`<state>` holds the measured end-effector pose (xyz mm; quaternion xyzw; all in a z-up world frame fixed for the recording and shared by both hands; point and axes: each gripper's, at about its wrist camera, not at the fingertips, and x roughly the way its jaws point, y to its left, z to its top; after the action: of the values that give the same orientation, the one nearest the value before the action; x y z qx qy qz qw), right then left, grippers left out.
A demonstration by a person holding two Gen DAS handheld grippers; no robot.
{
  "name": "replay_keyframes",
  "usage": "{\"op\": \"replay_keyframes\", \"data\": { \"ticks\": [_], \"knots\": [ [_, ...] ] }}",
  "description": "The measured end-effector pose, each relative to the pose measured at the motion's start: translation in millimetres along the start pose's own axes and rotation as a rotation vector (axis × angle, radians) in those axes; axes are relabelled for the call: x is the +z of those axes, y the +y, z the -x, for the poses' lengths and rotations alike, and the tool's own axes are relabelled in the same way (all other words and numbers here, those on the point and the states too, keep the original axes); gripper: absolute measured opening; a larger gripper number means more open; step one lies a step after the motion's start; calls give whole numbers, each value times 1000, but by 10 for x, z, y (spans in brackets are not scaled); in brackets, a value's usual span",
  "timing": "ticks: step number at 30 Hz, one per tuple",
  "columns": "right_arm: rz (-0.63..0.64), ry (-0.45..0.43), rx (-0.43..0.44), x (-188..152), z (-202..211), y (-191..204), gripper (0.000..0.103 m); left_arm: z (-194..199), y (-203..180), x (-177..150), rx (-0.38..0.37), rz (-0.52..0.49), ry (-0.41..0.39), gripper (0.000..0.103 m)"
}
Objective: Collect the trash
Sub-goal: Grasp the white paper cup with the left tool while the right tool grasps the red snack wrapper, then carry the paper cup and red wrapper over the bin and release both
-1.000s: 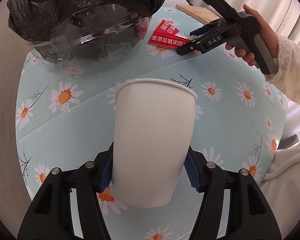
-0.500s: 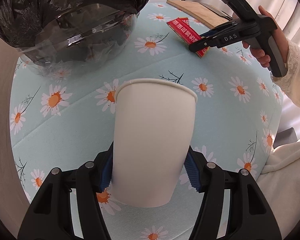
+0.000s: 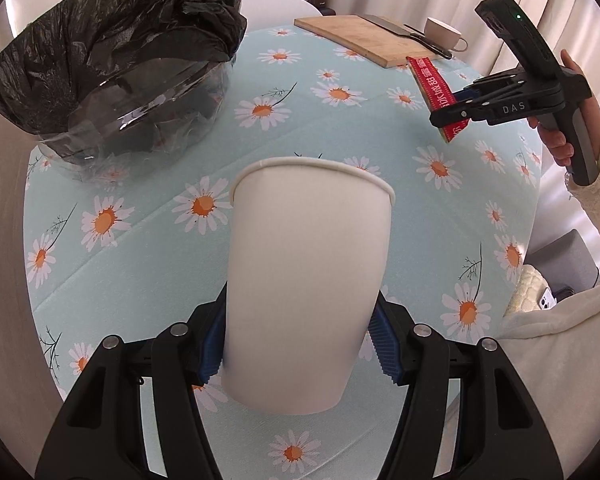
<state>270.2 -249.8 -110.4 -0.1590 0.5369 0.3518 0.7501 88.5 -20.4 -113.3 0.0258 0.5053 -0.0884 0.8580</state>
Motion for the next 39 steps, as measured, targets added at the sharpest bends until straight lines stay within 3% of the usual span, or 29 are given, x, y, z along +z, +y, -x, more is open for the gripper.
{"op": "replay_keyframes", "data": {
  "ticks": [4, 13, 20, 25, 39],
  "knots": [
    [-45, -51, -31, -121, 167, 66, 37, 150, 0, -31, 83, -7, 20, 62],
    [-80, -134, -73, -289, 505, 301, 37, 465, -1, -13, 93, -106, -32, 62],
    [-98, -190, -130, -186, 772, 632, 37, 541, 189, 42, 2, -185, -39, 62],
    [-126, -241, -197, 31, 960, 981, 38, 800, 425, 145, -81, -264, -104, 62],
    [-121, -321, -274, 536, 1003, 2086, 38, 1199, 1013, 284, -142, -411, -204, 62]
  ]
}}
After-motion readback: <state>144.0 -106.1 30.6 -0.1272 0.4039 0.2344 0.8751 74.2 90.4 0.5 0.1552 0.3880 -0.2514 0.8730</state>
